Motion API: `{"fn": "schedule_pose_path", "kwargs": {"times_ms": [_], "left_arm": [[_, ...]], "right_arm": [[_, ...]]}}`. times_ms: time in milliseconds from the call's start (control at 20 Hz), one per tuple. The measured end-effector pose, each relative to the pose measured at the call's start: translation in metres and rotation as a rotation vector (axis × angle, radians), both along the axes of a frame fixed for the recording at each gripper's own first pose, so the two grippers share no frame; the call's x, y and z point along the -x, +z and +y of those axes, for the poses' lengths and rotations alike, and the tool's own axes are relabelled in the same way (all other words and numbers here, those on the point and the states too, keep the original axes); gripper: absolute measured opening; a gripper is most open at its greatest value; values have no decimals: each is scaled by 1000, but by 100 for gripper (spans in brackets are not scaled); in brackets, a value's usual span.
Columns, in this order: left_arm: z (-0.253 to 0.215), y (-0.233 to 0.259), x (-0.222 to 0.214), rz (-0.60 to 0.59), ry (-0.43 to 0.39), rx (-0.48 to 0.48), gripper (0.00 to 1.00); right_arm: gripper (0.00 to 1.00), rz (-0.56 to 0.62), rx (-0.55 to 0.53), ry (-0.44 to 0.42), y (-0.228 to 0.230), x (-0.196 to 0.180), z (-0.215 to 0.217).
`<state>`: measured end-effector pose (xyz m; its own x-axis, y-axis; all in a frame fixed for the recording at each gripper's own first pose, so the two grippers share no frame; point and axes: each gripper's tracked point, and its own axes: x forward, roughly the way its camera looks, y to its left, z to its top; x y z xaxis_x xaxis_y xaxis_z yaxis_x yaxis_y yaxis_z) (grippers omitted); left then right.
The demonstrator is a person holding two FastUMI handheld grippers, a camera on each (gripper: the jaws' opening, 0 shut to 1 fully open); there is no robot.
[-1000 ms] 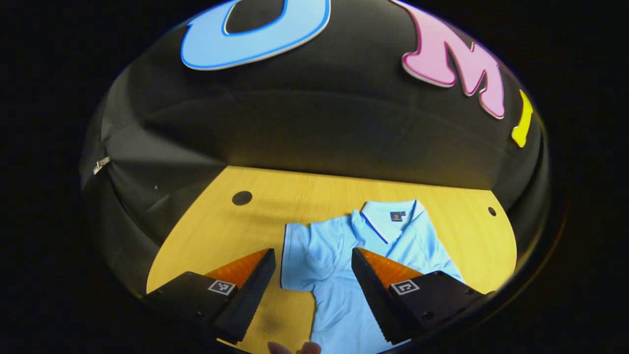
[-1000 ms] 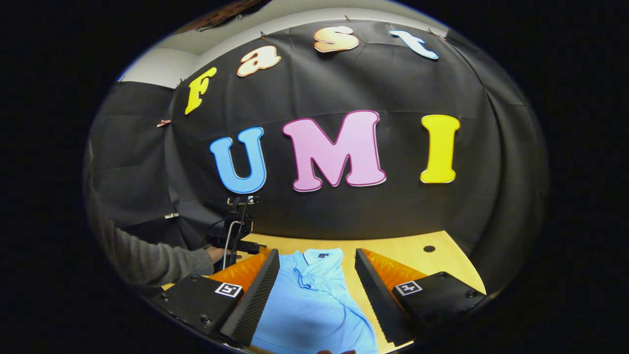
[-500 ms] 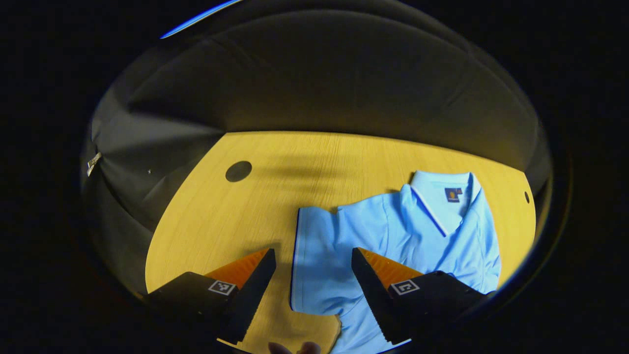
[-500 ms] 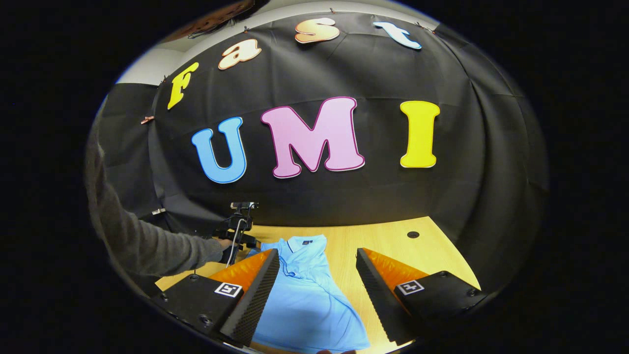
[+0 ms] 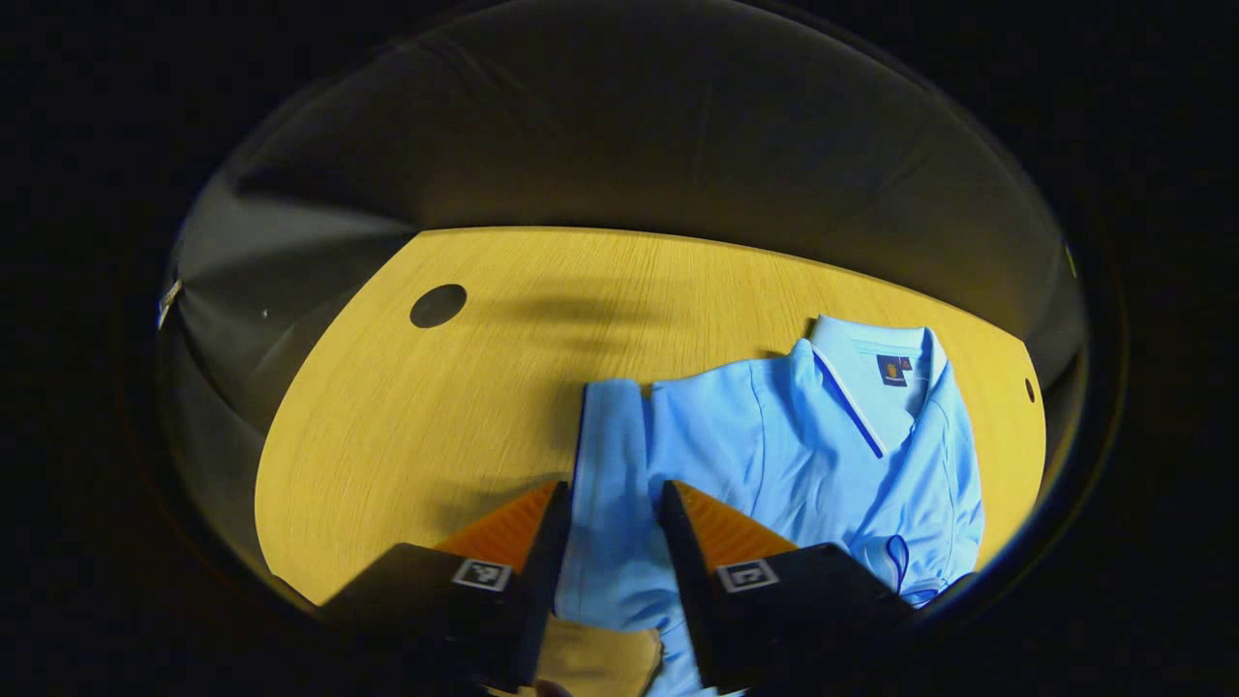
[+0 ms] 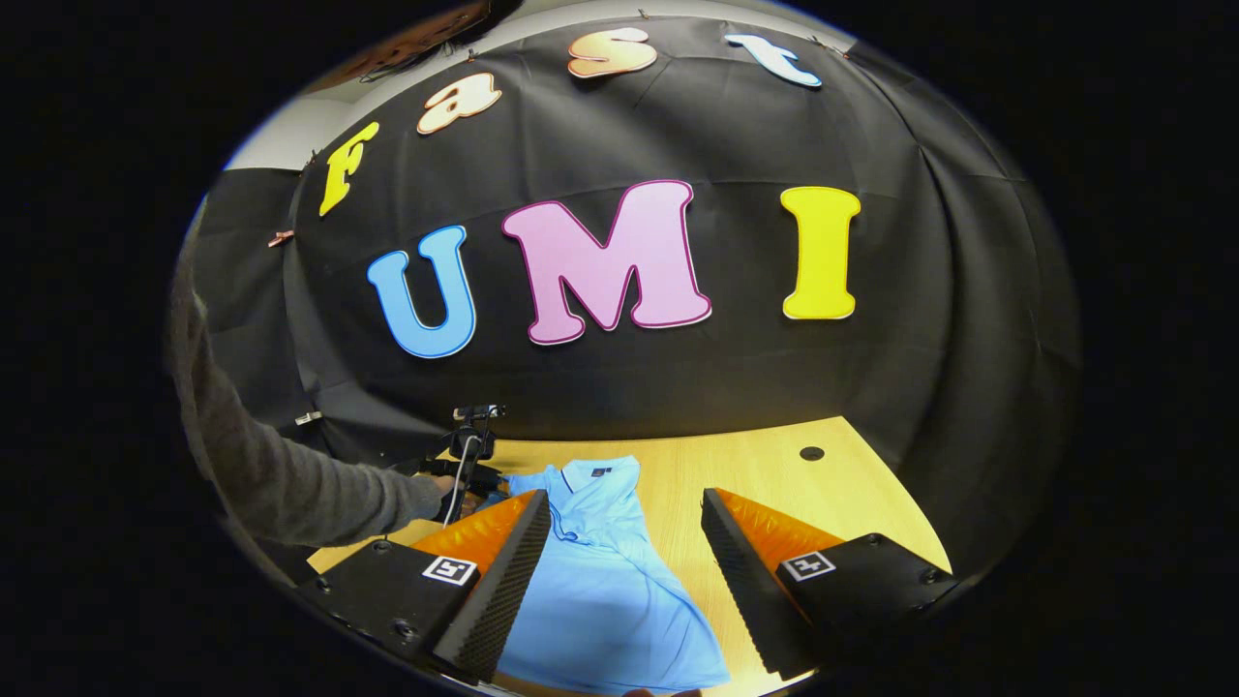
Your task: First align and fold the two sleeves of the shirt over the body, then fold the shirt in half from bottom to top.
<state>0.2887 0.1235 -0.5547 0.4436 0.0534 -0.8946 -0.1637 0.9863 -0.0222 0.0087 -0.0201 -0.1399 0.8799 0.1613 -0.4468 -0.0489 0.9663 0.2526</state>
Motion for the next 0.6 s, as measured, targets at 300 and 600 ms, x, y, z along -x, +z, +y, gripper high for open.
{"fn": "schedule_pose_path", "kwargs": {"times_ms": [300,600], "left_arm": [[-2,3,-1,-4,8,-15,7],[-9,14,-4,-32,16,-9,6]], "right_arm": [[98,-2,5,3,-1,1,-1],[98,7,4,-2,-3,6,-5]]}}
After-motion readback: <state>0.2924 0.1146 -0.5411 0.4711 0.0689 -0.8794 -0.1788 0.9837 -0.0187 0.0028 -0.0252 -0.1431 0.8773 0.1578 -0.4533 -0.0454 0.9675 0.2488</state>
